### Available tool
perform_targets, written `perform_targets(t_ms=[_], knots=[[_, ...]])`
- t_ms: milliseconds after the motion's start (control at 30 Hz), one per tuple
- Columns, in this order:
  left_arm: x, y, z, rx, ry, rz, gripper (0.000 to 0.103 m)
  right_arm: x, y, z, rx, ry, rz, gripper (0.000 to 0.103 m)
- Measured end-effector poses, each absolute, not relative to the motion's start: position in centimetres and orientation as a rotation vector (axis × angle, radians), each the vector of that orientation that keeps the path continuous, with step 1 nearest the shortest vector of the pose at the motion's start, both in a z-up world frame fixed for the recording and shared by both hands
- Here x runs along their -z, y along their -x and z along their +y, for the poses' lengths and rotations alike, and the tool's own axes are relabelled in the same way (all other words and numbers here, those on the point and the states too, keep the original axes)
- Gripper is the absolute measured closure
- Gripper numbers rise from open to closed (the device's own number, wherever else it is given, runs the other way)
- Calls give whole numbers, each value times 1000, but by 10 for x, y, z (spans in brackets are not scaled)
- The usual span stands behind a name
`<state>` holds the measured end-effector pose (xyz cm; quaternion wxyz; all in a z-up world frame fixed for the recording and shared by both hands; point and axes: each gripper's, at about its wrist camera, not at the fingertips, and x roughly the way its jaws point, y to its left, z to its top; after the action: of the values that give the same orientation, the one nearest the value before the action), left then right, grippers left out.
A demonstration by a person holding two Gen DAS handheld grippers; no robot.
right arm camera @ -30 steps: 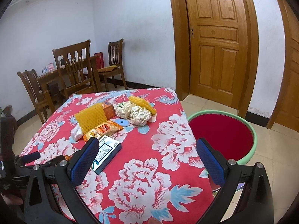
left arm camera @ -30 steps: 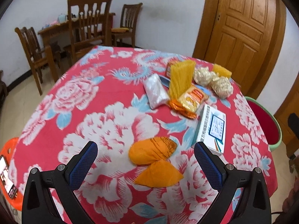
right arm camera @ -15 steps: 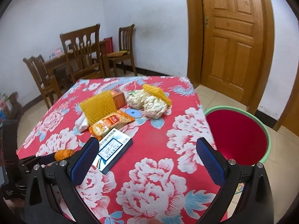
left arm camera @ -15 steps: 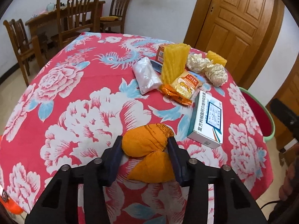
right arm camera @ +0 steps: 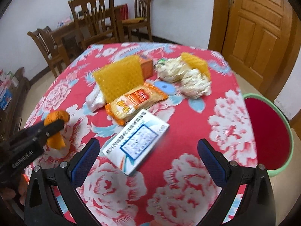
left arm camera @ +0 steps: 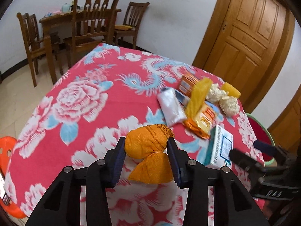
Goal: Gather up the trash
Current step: 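Grasp the orange knotted bag with the left tool while the right tool reaches the white medicine box, then close the right tool on the white printed medicine box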
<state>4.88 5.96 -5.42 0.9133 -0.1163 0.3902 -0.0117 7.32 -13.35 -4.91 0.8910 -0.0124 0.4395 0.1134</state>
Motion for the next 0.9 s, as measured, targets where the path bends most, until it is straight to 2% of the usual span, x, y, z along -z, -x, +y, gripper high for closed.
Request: perform_targets(t_ms=[633,900], knots=[[60,-53,74,33,291,808,59,85,-99,-116,-192,47,1104,2],[61,-53,73,38,291,808,59,88,-98,-111,-182,102,1102,6]])
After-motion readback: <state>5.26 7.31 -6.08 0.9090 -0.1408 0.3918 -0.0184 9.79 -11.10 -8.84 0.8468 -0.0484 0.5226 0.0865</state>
